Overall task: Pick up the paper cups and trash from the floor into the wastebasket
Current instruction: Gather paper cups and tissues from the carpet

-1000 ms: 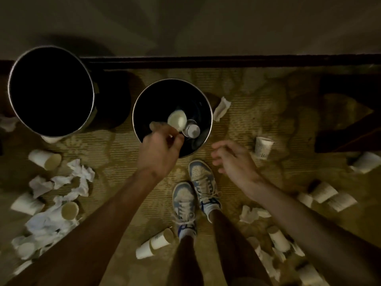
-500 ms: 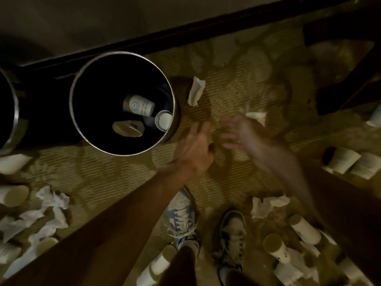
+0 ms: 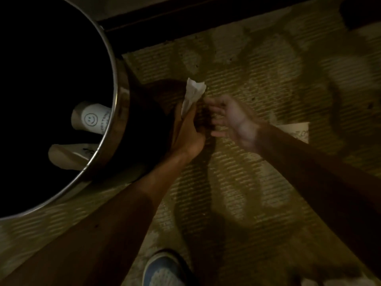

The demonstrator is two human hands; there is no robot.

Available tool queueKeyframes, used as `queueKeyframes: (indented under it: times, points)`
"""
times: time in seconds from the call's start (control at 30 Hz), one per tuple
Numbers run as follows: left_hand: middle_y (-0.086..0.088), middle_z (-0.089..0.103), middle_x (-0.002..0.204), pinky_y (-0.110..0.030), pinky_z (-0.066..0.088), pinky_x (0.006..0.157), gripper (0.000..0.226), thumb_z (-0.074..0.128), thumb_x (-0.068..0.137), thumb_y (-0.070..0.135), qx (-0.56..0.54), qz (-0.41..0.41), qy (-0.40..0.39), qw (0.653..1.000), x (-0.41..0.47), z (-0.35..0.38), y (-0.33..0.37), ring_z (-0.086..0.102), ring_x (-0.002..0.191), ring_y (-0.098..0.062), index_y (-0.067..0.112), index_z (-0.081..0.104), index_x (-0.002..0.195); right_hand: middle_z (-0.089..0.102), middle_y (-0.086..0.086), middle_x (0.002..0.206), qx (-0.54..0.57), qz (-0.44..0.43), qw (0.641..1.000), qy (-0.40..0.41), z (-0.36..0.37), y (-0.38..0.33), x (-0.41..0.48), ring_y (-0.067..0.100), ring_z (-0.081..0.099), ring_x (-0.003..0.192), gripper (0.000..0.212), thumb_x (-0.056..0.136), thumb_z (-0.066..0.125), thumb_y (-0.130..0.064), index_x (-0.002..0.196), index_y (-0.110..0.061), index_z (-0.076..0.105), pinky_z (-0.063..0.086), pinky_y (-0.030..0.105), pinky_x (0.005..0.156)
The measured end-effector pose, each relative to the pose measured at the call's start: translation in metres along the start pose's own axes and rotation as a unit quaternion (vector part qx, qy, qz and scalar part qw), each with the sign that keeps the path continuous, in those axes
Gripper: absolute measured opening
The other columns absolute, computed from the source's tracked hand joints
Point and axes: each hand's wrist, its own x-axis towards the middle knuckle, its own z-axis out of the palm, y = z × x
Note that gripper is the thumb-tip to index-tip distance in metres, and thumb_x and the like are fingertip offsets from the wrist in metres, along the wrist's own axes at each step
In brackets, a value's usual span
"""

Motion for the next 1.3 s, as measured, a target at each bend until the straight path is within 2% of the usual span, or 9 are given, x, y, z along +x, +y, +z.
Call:
queueKeyframes:
  times: [0.17, 0.27, 0.37, 0.5, 0.63, 0.9, 1.03, 1.2, 1.3]
  points:
    - [0.027, 0.065, 0.098, 0.000, 0.035, 0.066, 0.019, 0.055, 0.097, 0.024, -0.094, -0.016, 0.075, 0.993, -0.006, 0.001, 0.002, 0.057, 0.081, 0.012, 0.035, 0.069, 0.103, 0.072, -0.010, 0.103, 0.022, -0.037, 0.999, -0.032, -0.003, 0.001, 0.014, 0.016, 0.066, 0.102, 0.028, 0.101, 0.038, -0.039, 0.106, -0.030, 0.064, 0.047, 0.043, 0.099]
    - [0.023, 0.068, 0.066, -0.008, 0.041, 0.054, 0.031, 0.060, 0.094, 0.043, -0.193, -0.034, 0.063, 0.979, -0.017, 0.008, 0.005, 0.061, 0.062, 0.008, 0.031, 0.070, 0.067, 0.071, 0.001, 0.111, 0.018, -0.023, 0.999, -0.023, -0.015, 0.007, 0.013, 0.019, 0.066, 0.102, 0.023, 0.100, 0.047, -0.031, 0.106, -0.020, 0.066, 0.055, 0.034, 0.080]
    - [0.007, 0.074, 0.074, -0.030, 0.054, 0.065, 0.031, 0.060, 0.091, 0.042, -0.269, -0.046, 0.035, 0.961, -0.028, 0.013, 0.012, 0.070, 0.073, -0.010, 0.022, 0.070, 0.070, 0.071, 0.012, 0.102, -0.012, -0.026, 0.999, -0.025, -0.032, 0.022, 0.000, 0.019, 0.070, 0.087, 0.015, 0.094, 0.060, -0.006, 0.107, -0.003, 0.067, 0.056, 0.023, 0.061]
    - [0.002, 0.070, 0.076, -0.025, 0.051, 0.049, 0.018, 0.062, 0.096, 0.031, -0.274, -0.063, -0.029, 0.959, -0.062, 0.016, 0.038, 0.066, 0.064, -0.009, 0.020, 0.055, 0.084, 0.073, 0.008, 0.088, 0.067, -0.027, 0.997, -0.002, -0.051, 0.043, -0.051, 0.012, 0.073, 0.075, 0.015, 0.086, 0.064, 0.010, 0.091, -0.004, 0.066, 0.058, 0.022, 0.064]
    - [-0.004, 0.065, 0.078, -0.027, 0.052, 0.045, 0.017, 0.061, 0.097, 0.026, -0.257, -0.043, -0.154, 0.953, -0.118, -0.001, 0.087, 0.063, 0.056, -0.015, 0.022, 0.062, 0.113, 0.076, 0.012, 0.095, 0.158, 0.000, 0.987, 0.028, -0.059, 0.053, -0.134, 0.018, 0.074, 0.088, 0.012, 0.090, 0.062, 0.002, 0.088, -0.005, 0.072, 0.057, 0.022, 0.069]
    - [0.007, 0.066, 0.073, -0.016, 0.051, 0.047, 0.021, 0.052, 0.098, -0.003, -0.201, -0.046, -0.324, 0.923, -0.273, -0.077, 0.185, 0.064, 0.058, -0.004, 0.010, 0.065, 0.108, 0.074, 0.008, 0.109, 0.221, 0.125, 0.967, -0.024, -0.051, 0.039, -0.347, 0.021, 0.067, 0.110, 0.033, 0.102, 0.045, -0.018, 0.125, -0.005, 0.063, 0.053, 0.032, 0.098]
    - [0.004, 0.065, 0.084, -0.011, 0.051, 0.053, 0.019, 0.049, 0.100, -0.002, -0.168, -0.028, -0.369, 0.914, -0.323, -0.096, 0.212, 0.067, 0.071, 0.000, 0.007, 0.063, 0.108, 0.075, 0.007, 0.104, 0.234, 0.129, 0.963, -0.021, -0.050, 0.034, -0.414, 0.017, 0.072, 0.097, 0.022, 0.099, 0.049, -0.013, 0.108, -0.010, 0.069, 0.059, 0.026, 0.076]
    - [-0.012, 0.066, 0.098, -0.035, 0.057, 0.071, 0.018, 0.048, 0.101, 0.000, -0.102, -0.011, -0.387, 0.916, -0.364, -0.081, 0.223, 0.067, 0.091, -0.018, 0.004, 0.063, 0.110, 0.073, 0.008, 0.112, 0.208, 0.135, 0.969, 0.019, -0.061, 0.061, -0.458, 0.020, 0.071, 0.103, 0.024, 0.097, 0.055, -0.011, 0.118, -0.007, 0.066, 0.056, 0.033, 0.090]
    - [-0.010, 0.065, 0.097, -0.027, 0.054, 0.073, 0.024, 0.045, 0.100, -0.005, -0.042, 0.013, -0.378, 0.925, -0.389, -0.064, 0.209, 0.064, 0.090, -0.019, -0.003, 0.064, 0.113, 0.073, 0.010, 0.112, 0.212, 0.141, 0.967, 0.013, -0.061, 0.092, -0.474, 0.022, 0.071, 0.103, 0.023, 0.096, 0.055, -0.008, 0.117, -0.006, 0.065, 0.056, 0.033, 0.089]
